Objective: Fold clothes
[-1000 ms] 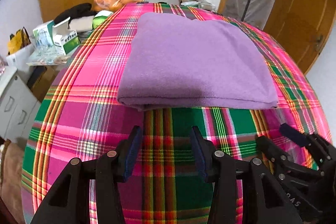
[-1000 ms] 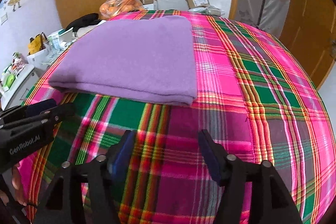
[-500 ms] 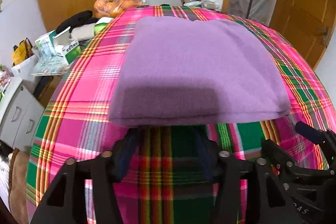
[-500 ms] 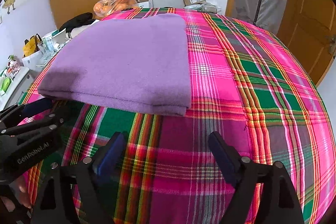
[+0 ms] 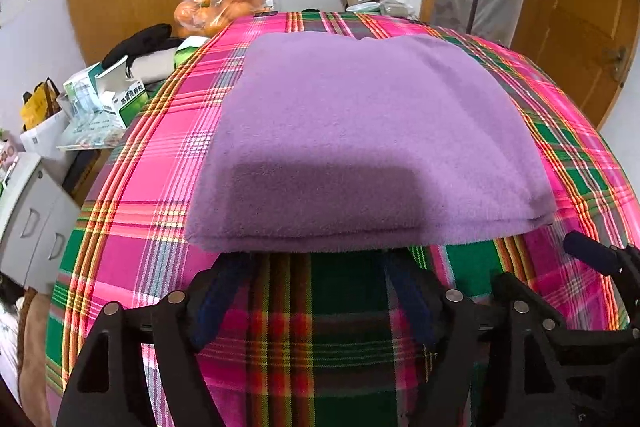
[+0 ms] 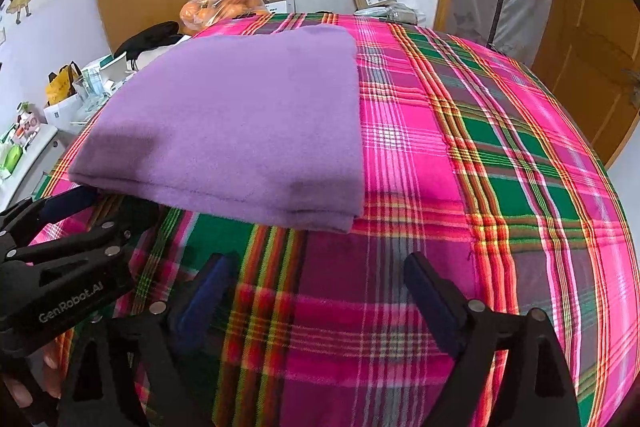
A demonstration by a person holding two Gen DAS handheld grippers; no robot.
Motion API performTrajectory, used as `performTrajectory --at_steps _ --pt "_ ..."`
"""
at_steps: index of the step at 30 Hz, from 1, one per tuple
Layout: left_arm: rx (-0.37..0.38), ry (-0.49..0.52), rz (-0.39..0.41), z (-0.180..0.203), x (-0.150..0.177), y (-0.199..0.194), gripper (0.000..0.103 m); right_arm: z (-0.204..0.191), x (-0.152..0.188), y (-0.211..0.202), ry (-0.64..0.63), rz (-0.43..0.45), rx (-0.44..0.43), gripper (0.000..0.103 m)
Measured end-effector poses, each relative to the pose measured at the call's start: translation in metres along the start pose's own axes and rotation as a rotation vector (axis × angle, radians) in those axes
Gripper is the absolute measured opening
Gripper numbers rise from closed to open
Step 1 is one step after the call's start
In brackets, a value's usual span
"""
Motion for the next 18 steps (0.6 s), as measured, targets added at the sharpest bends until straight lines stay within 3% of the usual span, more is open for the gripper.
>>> performTrajectory --at_steps 18 --pt "-0.010 -0.007 -0.002 0.0009 0.0002 0.0001 0.076 0.0087 -0.0020 0.0010 0.026 0.003 0.014 0.089"
Point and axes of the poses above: each gripper's, at about its wrist camera, not at the fingertips, and y roughly the way its jaws point, z to its right, x to its underside, the point moved 5 cm from there along y, roughly the way its jaws point, and after that the axes turned 6 degrees about y, right-handed, at the moved point
